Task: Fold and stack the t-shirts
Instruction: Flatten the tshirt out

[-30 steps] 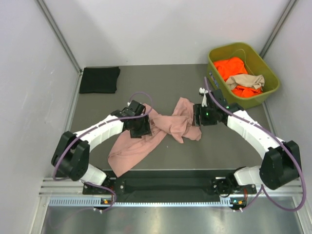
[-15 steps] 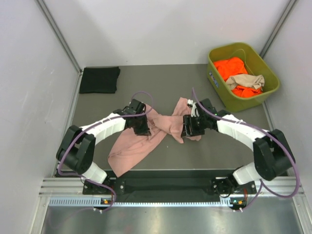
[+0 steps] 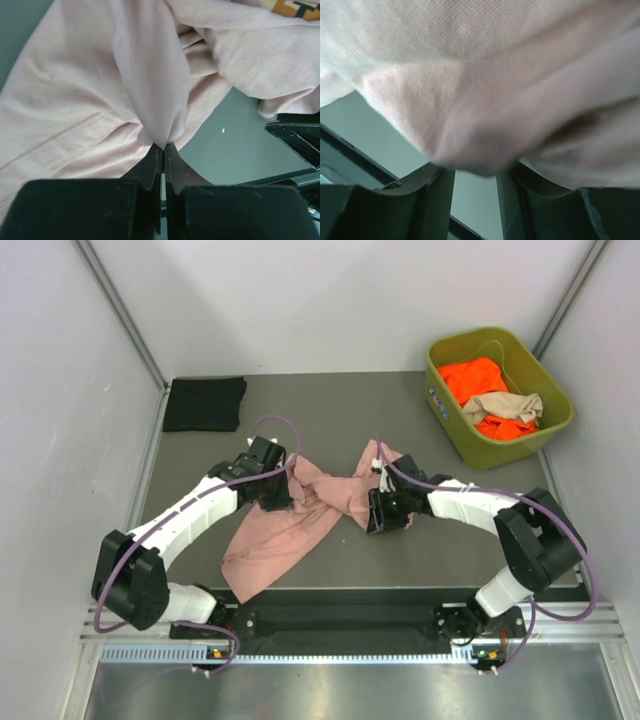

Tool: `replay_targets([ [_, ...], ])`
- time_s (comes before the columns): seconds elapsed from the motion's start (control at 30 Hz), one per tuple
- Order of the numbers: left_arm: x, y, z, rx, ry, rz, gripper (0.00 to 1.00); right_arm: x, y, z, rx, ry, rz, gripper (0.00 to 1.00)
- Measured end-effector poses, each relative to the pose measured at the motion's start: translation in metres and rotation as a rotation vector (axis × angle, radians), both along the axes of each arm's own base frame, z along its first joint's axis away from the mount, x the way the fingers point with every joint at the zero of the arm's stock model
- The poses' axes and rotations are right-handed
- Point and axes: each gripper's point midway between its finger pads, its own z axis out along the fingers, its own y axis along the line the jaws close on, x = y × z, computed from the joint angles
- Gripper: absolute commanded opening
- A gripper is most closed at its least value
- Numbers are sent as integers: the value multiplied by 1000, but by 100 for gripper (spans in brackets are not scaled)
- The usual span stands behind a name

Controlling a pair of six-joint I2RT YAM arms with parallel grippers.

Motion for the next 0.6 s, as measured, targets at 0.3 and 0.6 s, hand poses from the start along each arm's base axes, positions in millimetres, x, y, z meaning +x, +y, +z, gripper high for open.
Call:
replay_targets([
  [0.3,-14,28,5,110,9,9,0,7,5,-10,-32,-24,-37,6],
  [0.6,-18,66,40,248,-67,36,0,12,-39,7,-229,-95,-131,0],
])
